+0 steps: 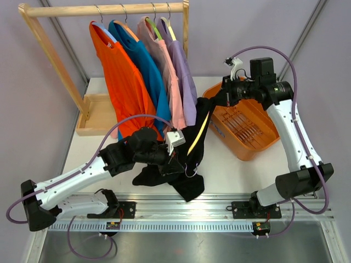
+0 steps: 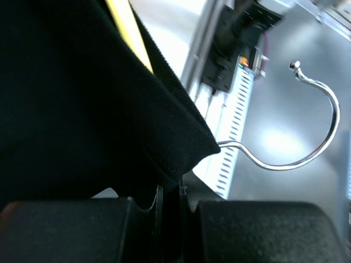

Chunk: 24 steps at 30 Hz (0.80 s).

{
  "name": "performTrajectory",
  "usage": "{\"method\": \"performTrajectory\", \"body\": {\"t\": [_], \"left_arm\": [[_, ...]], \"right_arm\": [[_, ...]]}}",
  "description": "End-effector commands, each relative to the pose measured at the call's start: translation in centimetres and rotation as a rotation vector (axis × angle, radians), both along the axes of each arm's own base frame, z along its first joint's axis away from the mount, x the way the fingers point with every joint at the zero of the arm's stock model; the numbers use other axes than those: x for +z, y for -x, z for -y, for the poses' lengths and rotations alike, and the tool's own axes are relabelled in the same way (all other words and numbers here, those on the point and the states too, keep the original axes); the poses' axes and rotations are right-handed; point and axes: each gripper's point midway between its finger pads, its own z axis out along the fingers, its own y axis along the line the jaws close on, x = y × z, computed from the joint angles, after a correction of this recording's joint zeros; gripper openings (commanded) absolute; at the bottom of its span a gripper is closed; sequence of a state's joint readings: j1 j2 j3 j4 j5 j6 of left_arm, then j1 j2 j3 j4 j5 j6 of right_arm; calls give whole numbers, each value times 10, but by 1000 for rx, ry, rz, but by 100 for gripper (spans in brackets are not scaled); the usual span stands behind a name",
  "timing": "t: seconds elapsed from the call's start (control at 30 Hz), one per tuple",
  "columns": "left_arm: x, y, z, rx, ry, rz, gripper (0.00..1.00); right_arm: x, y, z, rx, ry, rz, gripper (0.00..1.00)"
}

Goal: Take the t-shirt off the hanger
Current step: Remove the tshirt from the hanger

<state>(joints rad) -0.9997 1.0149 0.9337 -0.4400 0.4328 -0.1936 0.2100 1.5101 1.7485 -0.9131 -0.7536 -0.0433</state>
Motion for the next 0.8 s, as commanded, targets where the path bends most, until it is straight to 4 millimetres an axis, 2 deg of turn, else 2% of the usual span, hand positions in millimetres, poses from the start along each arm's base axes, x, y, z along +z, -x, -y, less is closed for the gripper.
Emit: {"method": "performTrajectory", "body": {"t": [0.0, 0.03, 0.07, 0.13, 0.27, 0.33, 0.37, 0.43, 0.5, 0.53, 0.6, 0.63, 0.67, 0.73, 0.77], "left_arm": [[15, 54, -8, -248, -8, -143, 0], [15, 56, -9, -258, -19, -160, 0], [19, 60, -10, -273, -9, -166, 0], [30, 65, -13, -292, 16, -161, 0], [29, 87, -28, -369, -39, -262, 0], [32, 94, -32, -396, -45, -287, 0], [35, 98, -34, -413, -42, -296, 0], [42, 104, -39, -430, -40, -301, 0], [51, 107, -42, -441, -23, -293, 0], [56, 109, -43, -442, -11, -293, 0], [70, 112, -44, -447, 10, -279, 0], [73, 113, -47, -447, 10, -282, 0], [81, 114, -48, -449, 25, -271, 0], [92, 117, -49, -456, 56, -261, 0], [99, 118, -49, -463, 74, -253, 0]], "right_arm": [[36, -29, 7, -135, 40, 259, 0], [32, -33, 10, -176, 65, 263, 0], [26, -45, 22, -270, 119, 262, 0], [20, -56, 32, -327, 164, 263, 0], [48, -62, 33, -367, 129, 328, 0], [50, -76, 38, -434, 124, 316, 0], [56, -85, 49, -502, 150, 339, 0], [47, -103, 60, -548, 201, 338, 0], [19, -114, 63, -536, 239, 261, 0], [10, -119, 72, -543, 238, 228, 0], [-10, -116, 66, -485, 227, 165, 0], [-13, -109, 55, -418, 193, 149, 0], [-26, -103, 51, -368, 209, 134, 0], [-35, -94, 43, -287, 179, 99, 0], [-42, -92, 45, -278, 175, 72, 0]]}}
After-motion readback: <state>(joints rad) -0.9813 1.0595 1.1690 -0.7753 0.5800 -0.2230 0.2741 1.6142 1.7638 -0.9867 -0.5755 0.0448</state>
